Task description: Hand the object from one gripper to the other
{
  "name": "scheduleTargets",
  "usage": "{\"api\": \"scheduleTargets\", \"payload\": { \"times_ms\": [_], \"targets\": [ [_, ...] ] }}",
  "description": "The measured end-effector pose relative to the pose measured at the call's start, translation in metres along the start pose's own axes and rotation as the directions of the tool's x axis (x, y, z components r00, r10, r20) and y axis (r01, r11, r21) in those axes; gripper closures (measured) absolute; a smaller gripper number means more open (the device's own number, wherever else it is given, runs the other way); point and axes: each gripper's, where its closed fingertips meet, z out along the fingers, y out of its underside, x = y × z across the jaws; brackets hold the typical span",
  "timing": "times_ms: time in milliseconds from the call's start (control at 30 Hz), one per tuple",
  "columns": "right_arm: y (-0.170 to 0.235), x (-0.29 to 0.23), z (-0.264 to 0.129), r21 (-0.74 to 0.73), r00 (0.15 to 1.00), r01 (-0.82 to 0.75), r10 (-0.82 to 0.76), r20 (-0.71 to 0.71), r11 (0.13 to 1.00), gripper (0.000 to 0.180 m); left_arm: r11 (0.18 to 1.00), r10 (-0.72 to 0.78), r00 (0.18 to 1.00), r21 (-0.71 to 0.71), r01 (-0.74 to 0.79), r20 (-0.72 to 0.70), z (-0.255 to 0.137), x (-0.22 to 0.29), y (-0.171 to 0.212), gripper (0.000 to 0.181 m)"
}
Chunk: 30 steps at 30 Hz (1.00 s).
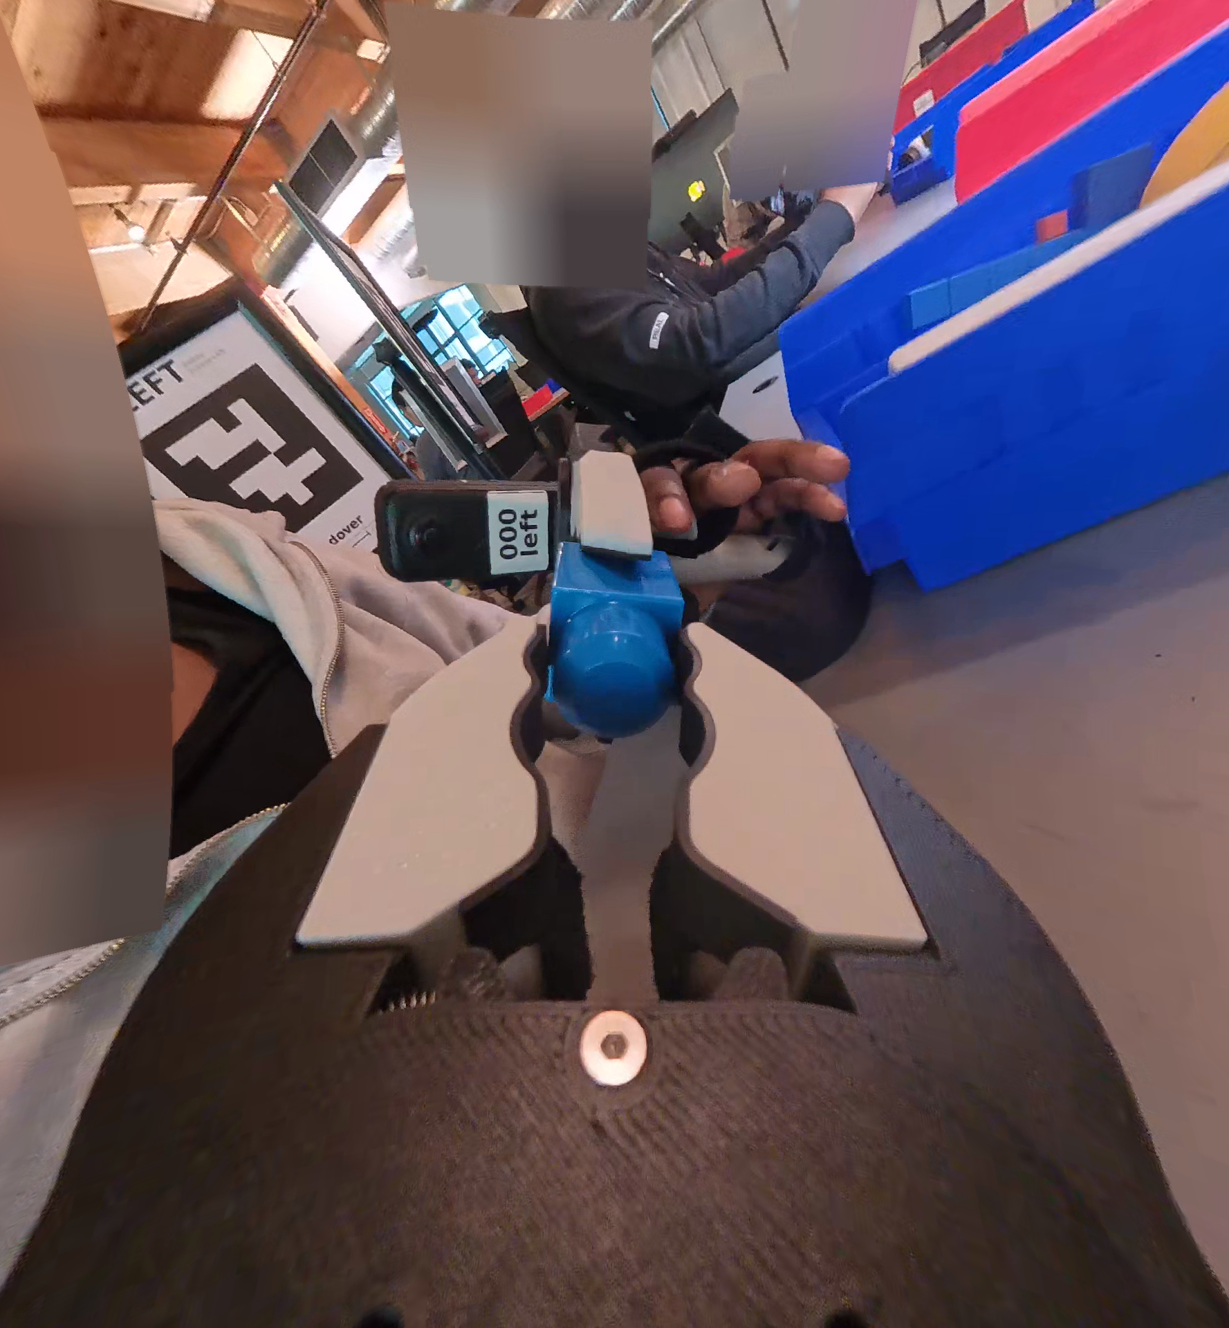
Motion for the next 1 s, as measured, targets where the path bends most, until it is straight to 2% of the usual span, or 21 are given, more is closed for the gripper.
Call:
{"api": "scheduleTargets", "payload": {
  "times_ms": [67, 133, 200, 267, 333, 467, 500, 567, 733, 800, 900, 1000],
  "targets": [
    [-0.004, -0.001, 0.001, 0.029, 0.997, 0.069, -0.068, -0.018, 0.997, 0.142, 0.997, -0.075, 0.997, 0.015, 0.075, -0.012, -0.001, -0.002, -0.001, 0.145],
    [-0.011, 0.000, 0.003, 0.071, 0.973, 0.221, -0.215, -0.082, 0.973, 0.119, 0.974, -0.219, 0.975, 0.057, 0.221, -0.035, -0.004, -0.006, -0.005, 0.145],
    [-0.018, -0.003, 0.004, 0.095, 0.879, 0.463, -0.443, -0.176, 0.881, 0.098, 0.904, -0.405, 0.908, 0.100, 0.415, -0.106, -0.008, -0.009, -0.010, 0.145],
    [-0.023, -0.014, 0.004, 0.076, 0.664, 0.738, -0.701, -0.259, 0.671, 0.089, 0.770, -0.595, 0.777, 0.130, 0.624, -0.208, -0.012, -0.012, -0.017, 0.144],
    [-0.021, -0.025, 0.006, 0.011, 0.407, 0.906, -0.863, -0.301, 0.423, 0.092, 0.613, -0.727, 0.620, 0.126, 0.780, -0.296, -0.016, -0.016, -0.020, 0.144],
    [-0.009, -0.022, 0.013, -0.174, 0.062, 0.978, -0.955, -0.289, 0.117, 0.099, 0.360, -0.841, 0.322, -0.005, 0.933, -0.435, -0.019, -0.009, -0.019, 0.145],
    [-0.007, -0.019, 0.015, -0.219, -0.004, 0.974, -0.960, -0.279, 0.059, 0.101, 0.302, -0.845, 0.245, -0.045, 0.952, -0.474, -0.020, -0.006, -0.022, 0.145],
    [-0.002, -0.015, 0.017, -0.280, -0.101, 0.960, -0.964, -0.247, -0.029, 0.107, 0.243, -0.846, 0.165, -0.092, 0.966, -0.507, -0.021, -0.003, -0.024, 0.145],
    [-0.002, -0.013, 0.017, -0.348, -0.224, 0.928, -0.948, -0.227, -0.136, 0.120, 0.259, -0.843, 0.155, -0.136, 0.956, -0.515, -0.020, 0.005, -0.024, 0.145],
    [-0.001, -0.013, 0.017, -0.357, -0.240, 0.922, -0.945, -0.220, -0.152, 0.124, 0.273, -0.838, 0.150, -0.164, 0.948, -0.525, -0.020, 0.010, -0.026, 0.145],
    [0.001, -0.012, 0.018, -0.379, -0.268, 0.908, -0.942, -0.200, -0.178, 0.142, 0.278, -0.835, 0.139, -0.189, 0.942, -0.533, -0.019, 0.014, -0.027, 0.145],
    [0.001, -0.013, 0.017, -0.373, -0.232, 0.917, -0.950, -0.207, -0.143, 0.144, 0.268, -0.835, 0.147, -0.158, 0.950, -0.531, -0.019, 0.010, -0.028, 0.142]
  ]
}}
